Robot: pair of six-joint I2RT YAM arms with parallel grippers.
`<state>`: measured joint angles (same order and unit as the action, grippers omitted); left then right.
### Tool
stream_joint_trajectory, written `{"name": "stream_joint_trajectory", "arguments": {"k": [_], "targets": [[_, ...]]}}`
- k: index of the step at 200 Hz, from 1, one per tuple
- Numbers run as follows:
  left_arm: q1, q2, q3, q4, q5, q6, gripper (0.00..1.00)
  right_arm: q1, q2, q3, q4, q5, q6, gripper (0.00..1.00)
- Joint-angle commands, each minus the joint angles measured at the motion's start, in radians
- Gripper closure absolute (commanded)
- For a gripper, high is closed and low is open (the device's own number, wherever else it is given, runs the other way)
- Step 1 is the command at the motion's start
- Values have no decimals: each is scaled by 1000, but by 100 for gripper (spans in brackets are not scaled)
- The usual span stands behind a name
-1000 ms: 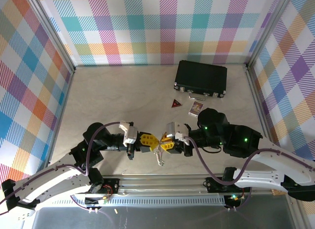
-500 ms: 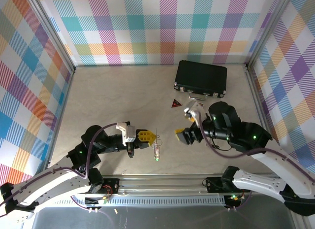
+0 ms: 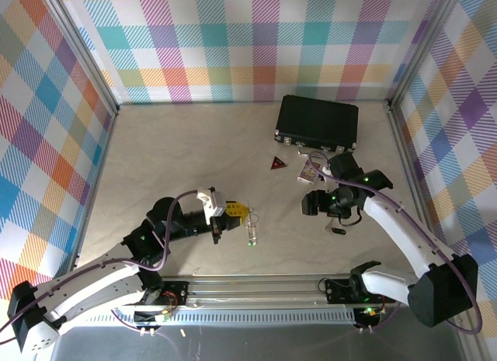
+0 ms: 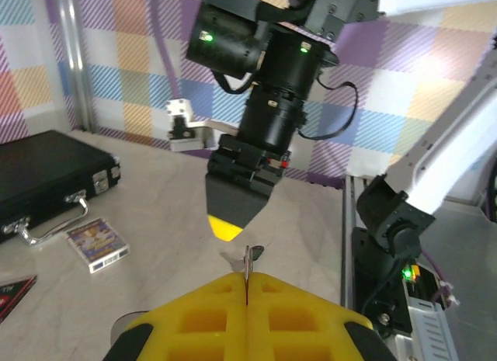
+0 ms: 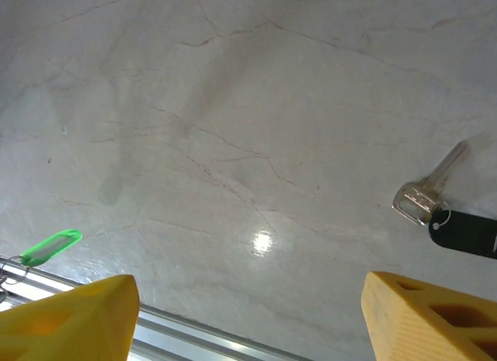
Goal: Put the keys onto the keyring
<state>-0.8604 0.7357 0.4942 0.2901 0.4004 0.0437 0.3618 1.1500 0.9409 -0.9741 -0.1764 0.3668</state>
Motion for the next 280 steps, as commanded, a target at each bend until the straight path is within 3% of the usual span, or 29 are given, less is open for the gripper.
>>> {"name": "stream_joint_trajectory", "arguments": {"k": [1, 40, 122, 211, 243, 280], "targets": [[48, 7, -7, 119, 60, -71, 100, -55, -12, -67, 37, -74, 156, 27], [112, -31, -58, 192, 115, -126, 100, -169, -80, -210, 139, -60, 291, 23], [159, -32, -74, 229, 171, -153, 100, -182, 47, -286, 268, 46, 305, 17], [172, -24, -94, 295, 195, -177, 100, -185, 147, -342, 365, 20, 325, 17], [175, -12, -99, 306, 198, -181, 100, -136, 168, -357, 401, -11, 354, 17], [178, -10, -102, 311, 198, -188, 100, 26, 231, -326, 463, -21, 437, 18]]}}
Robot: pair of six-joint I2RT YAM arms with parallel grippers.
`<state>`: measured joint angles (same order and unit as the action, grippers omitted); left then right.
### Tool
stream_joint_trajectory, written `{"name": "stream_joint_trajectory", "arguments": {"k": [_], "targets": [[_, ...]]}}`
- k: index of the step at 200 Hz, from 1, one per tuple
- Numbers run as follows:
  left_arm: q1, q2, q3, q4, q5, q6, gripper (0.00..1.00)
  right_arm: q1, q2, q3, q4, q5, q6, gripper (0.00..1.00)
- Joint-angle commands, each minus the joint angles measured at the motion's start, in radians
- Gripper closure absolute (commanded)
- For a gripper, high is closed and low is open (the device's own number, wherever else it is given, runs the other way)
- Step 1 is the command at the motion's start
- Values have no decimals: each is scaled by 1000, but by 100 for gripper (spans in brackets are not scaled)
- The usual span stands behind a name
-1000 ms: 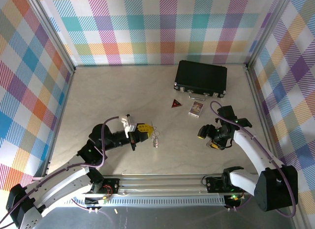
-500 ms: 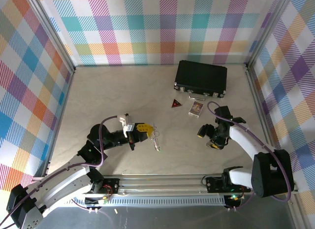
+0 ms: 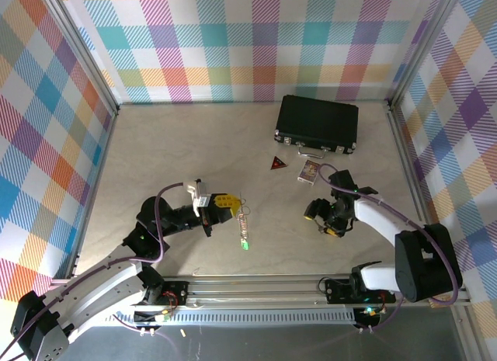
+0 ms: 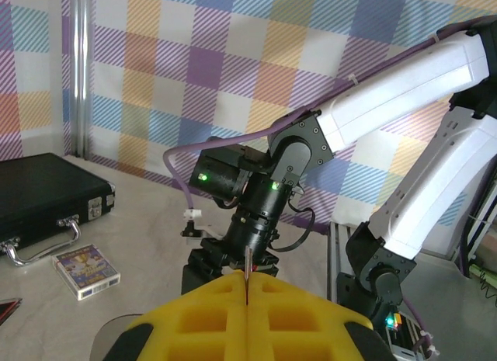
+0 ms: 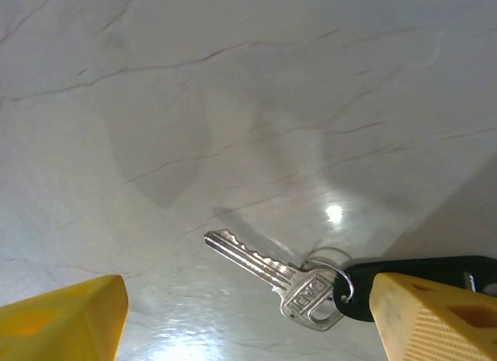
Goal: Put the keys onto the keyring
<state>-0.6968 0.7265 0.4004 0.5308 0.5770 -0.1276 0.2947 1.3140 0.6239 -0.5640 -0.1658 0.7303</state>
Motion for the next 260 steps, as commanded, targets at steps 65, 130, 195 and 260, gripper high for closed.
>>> {"name": "stream_joint_trajectory", "arguments": {"k": [65, 130, 195, 260], "targets": [[17, -5, -19, 68, 21, -32, 100, 285, 152, 149, 57, -50, 42, 23], [17, -6, -28, 61, 26, -41, 100, 274, 126, 228, -90, 4, -228, 34], [17, -28, -16, 27, 40, -37, 100, 232, 214, 286, -108, -31, -335, 52], [17, -12, -10, 35, 49, -44, 100, 232, 233, 250, -97, -79, -355, 64]]}}
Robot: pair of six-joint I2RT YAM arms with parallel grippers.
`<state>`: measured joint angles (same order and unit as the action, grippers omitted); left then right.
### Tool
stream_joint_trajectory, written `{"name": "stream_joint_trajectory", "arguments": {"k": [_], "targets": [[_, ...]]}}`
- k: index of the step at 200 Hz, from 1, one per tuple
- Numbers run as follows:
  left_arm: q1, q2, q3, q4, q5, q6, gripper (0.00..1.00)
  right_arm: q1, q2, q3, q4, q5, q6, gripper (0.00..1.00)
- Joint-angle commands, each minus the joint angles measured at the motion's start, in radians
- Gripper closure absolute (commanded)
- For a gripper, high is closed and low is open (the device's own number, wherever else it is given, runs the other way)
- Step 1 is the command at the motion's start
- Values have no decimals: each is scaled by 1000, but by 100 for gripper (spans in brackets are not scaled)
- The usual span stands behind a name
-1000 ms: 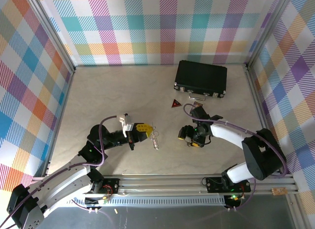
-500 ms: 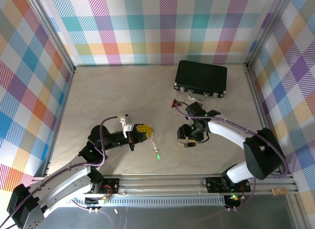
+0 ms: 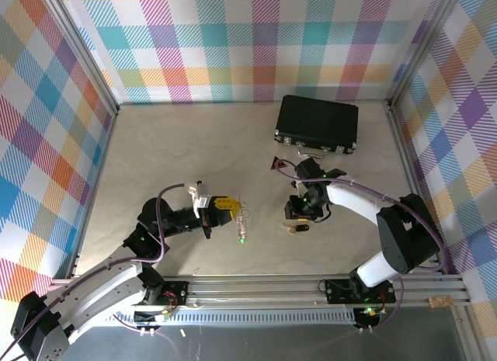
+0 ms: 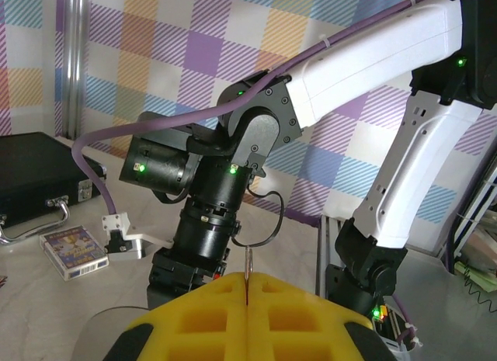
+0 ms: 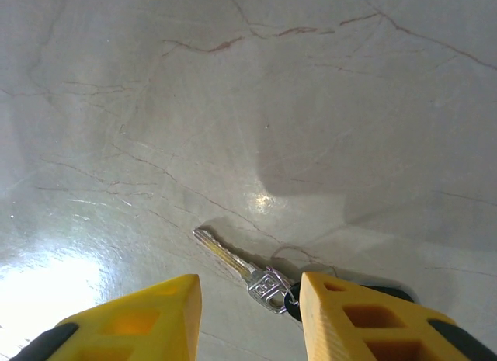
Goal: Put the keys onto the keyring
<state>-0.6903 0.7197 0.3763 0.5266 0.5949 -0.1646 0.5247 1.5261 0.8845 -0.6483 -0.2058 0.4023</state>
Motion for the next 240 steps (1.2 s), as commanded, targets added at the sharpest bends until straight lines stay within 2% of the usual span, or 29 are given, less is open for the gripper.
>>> {"name": "stream_joint_trajectory", "arguments": {"k": [1, 44, 112, 163, 240], "targets": [[11, -5, 15, 39, 31, -7, 100, 1, 22, -11, -14, -39, -28, 64], [11, 0, 9, 48, 36, -11, 100, 1, 26, -17, -34, -32, -37, 66], [11, -5, 4, 57, 37, -12, 100, 0, 42, -60, -8, -39, -27, 64], [11, 0, -2, 60, 39, -12, 100, 0, 46, -44, -7, -58, -46, 80], [11, 1, -6, 65, 37, -15, 100, 1, 43, -33, -19, -58, -63, 94]]}}
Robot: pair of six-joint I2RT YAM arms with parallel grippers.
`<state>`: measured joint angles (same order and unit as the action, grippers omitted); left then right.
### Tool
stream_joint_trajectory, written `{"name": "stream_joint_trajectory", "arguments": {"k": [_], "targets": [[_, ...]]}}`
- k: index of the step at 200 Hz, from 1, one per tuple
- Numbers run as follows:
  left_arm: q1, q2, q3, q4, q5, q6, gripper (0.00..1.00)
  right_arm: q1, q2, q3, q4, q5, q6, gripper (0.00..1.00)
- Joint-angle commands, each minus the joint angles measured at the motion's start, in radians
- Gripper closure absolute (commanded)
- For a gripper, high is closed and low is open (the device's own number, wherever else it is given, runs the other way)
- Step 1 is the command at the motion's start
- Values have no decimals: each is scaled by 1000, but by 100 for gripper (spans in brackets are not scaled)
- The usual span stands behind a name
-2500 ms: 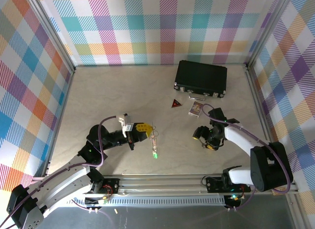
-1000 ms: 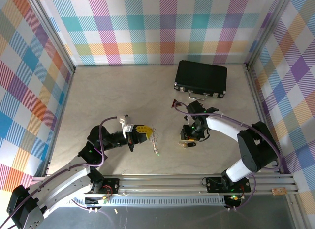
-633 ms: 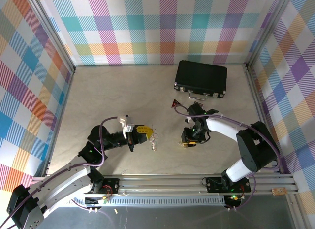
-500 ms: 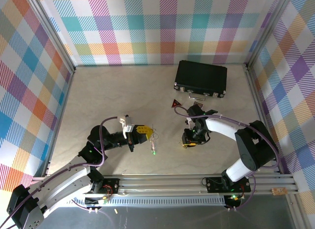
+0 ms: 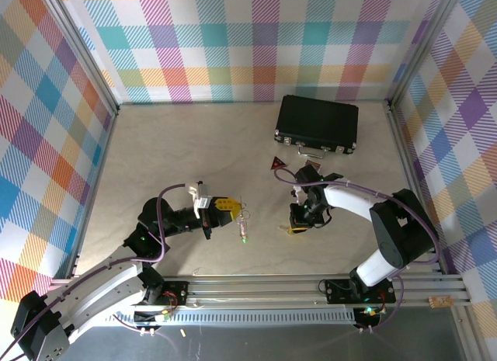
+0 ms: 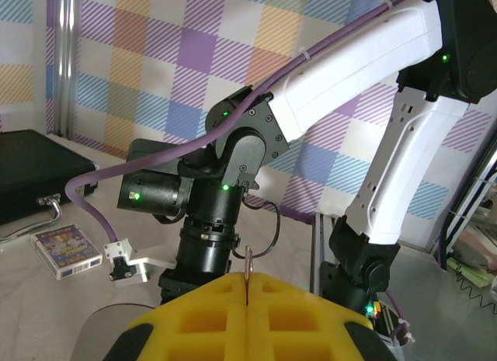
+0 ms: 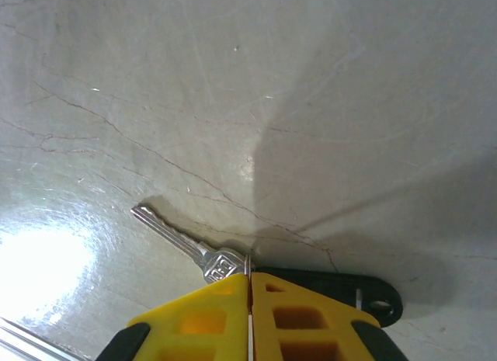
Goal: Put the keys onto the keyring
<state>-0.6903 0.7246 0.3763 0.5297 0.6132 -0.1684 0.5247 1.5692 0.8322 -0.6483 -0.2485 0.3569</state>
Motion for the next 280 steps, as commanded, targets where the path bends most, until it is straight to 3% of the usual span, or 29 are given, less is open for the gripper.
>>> {"name": "stream_joint_trajectory", "arguments": {"k": [1, 24, 57, 94, 145, 199, 225, 259, 280], "targets": [[11, -6, -6, 62, 19, -11, 100, 1, 0, 19, -20, -15, -18, 94], [11, -10, -8, 64, 19, -11, 100, 9, -8, 38, -45, -5, -37, 100], [11, -11, -13, 64, 17, -9, 100, 95, 36, 140, -180, 102, -77, 100], [11, -32, -23, 53, 16, -3, 100, 120, 99, 229, -346, 171, -109, 100], [12, -102, -38, -4, -7, 20, 100, 136, 292, 428, -566, 233, -242, 100], [11, -108, -40, -6, -3, 15, 100, 145, 428, 527, -564, 244, -303, 98], [11, -96, -43, 2, -1, 14, 100, 149, 401, 541, -561, 251, -290, 86], [11, -82, -47, 25, 8, 3, 100, 149, 279, 495, -499, 220, -206, 55], [11, -68, -48, 41, 14, -3, 100, 146, 168, 398, -405, 183, -102, 50]]}}
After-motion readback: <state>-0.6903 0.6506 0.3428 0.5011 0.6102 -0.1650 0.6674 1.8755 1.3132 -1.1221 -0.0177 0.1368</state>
